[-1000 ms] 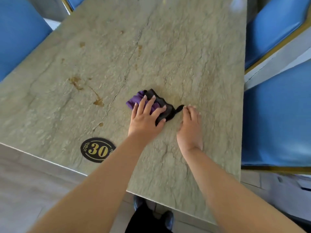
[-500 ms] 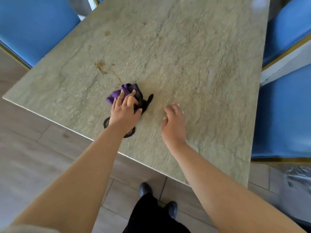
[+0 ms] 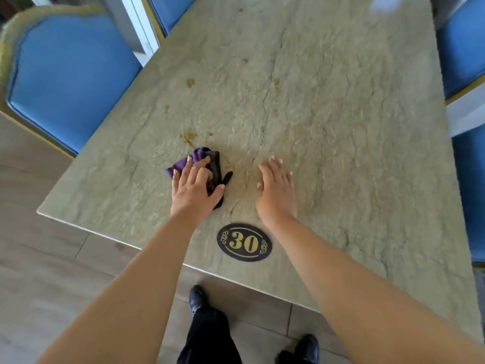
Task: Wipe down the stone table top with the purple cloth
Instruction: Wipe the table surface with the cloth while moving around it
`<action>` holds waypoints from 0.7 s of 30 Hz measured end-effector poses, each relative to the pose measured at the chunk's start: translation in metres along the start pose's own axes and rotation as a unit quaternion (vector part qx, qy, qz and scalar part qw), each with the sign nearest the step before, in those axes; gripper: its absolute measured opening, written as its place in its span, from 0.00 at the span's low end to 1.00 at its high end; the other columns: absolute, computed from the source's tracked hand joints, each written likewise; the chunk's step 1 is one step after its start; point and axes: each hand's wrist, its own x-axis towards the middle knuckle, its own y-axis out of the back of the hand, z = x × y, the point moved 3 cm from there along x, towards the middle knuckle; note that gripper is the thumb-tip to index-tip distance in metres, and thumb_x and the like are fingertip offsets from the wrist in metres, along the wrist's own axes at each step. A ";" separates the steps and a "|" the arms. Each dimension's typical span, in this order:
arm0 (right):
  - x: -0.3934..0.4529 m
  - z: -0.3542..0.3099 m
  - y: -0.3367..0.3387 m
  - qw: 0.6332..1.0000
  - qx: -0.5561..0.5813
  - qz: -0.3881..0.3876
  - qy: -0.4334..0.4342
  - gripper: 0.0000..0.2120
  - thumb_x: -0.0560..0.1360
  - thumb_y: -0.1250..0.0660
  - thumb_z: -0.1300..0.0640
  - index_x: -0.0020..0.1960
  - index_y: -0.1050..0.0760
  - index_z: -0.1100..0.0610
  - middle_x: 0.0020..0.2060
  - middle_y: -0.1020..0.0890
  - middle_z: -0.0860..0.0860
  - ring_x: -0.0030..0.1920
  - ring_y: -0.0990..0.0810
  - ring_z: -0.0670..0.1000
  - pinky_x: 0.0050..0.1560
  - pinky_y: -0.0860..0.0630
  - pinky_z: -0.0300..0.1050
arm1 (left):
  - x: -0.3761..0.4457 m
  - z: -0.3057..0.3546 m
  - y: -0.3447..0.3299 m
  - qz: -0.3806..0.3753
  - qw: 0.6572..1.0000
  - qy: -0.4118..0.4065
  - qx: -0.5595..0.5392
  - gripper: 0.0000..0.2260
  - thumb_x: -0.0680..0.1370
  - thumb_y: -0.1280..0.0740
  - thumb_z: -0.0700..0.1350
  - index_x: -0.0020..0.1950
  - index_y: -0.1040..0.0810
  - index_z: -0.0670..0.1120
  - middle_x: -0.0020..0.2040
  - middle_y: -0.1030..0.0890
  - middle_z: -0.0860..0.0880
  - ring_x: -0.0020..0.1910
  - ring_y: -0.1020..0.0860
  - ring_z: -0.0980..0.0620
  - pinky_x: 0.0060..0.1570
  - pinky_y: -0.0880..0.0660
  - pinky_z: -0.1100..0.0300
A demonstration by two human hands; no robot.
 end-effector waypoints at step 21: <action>-0.005 -0.028 -0.015 0.991 -0.037 0.046 -0.118 0.25 0.82 0.50 0.61 0.78 0.49 0.56 0.78 0.50 0.50 0.77 0.57 0.48 0.76 0.61 0.48 | 0.053 -0.033 0.017 -0.117 0.975 -0.187 0.031 0.25 0.79 0.45 0.56 0.77 0.43 0.59 0.77 0.44 0.59 0.78 0.55 0.52 0.76 0.63 0.50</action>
